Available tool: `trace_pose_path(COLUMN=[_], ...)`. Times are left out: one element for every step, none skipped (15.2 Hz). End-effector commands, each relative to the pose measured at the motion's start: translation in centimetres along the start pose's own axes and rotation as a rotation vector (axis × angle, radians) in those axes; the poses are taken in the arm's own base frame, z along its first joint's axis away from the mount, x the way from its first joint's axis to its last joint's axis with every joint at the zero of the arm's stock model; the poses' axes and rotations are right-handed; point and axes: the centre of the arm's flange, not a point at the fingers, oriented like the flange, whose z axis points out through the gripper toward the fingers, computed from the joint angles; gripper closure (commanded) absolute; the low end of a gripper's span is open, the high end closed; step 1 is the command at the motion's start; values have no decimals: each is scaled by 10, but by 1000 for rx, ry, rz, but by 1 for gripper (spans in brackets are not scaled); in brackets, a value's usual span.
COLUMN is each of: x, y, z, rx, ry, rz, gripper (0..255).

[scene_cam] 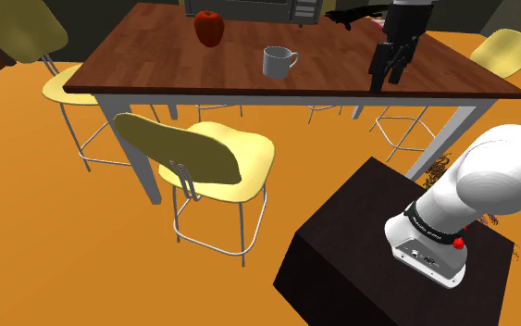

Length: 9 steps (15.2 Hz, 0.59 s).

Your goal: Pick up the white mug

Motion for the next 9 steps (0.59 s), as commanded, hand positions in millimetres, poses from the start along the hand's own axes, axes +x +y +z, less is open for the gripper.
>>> trace_pose_path(x=[0,13,26,38,51,64,77,89,102], y=[0,0,0,1,1,1,2,2,2], z=[0,0,1,1,1,2,2,2,2], rx=[0,-3,-6,-9,-12,-14,-17,-20,-23], ry=[0,3,5,8,10,13,15,18,20], rz=[0,2,4,6,7,9,11,13,15], gripper=[0,0,0,0,0,0,0,0,0])
